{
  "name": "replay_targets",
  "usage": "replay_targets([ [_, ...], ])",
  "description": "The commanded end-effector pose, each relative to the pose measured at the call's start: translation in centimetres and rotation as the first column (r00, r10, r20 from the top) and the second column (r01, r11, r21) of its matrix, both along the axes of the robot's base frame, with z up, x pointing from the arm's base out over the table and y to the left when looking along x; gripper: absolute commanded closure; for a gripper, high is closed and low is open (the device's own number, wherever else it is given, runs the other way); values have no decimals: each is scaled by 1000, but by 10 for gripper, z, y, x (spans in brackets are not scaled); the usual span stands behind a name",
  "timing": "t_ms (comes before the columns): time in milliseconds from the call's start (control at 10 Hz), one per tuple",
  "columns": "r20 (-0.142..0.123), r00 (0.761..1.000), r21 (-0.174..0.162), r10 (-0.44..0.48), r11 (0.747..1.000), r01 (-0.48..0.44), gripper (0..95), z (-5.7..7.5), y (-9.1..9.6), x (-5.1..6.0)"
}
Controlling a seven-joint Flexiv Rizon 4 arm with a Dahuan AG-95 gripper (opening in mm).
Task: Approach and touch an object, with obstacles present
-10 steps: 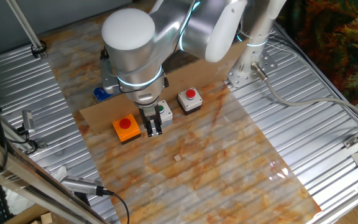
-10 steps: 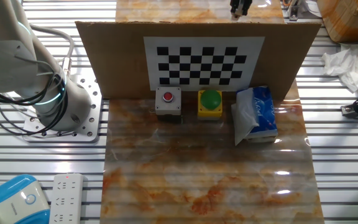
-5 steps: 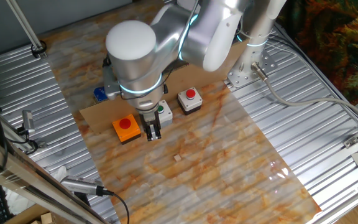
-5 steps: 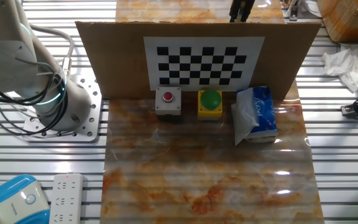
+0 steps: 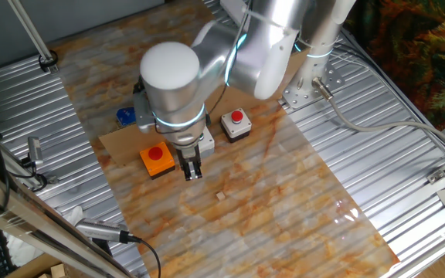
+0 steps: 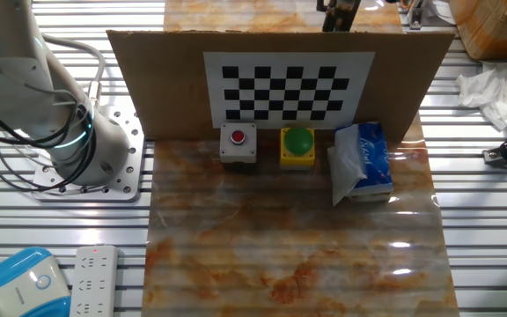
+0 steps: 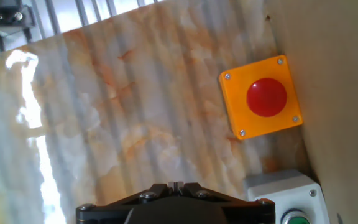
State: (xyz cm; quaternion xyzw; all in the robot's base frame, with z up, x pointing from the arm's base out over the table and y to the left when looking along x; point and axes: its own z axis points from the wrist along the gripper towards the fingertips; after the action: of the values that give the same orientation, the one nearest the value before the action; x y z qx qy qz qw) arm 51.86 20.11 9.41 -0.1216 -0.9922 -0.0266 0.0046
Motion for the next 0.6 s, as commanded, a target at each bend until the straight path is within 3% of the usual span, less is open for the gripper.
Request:
replay_targets([
  [100,17,1000,-9,-3,1000,3,950,-14,2,0],
  [300,30,1000,-18,5,1000,-5,950,-29,5,-2],
  [600,36,999,-19,22,1000,-21,950,-40,7,-4],
])
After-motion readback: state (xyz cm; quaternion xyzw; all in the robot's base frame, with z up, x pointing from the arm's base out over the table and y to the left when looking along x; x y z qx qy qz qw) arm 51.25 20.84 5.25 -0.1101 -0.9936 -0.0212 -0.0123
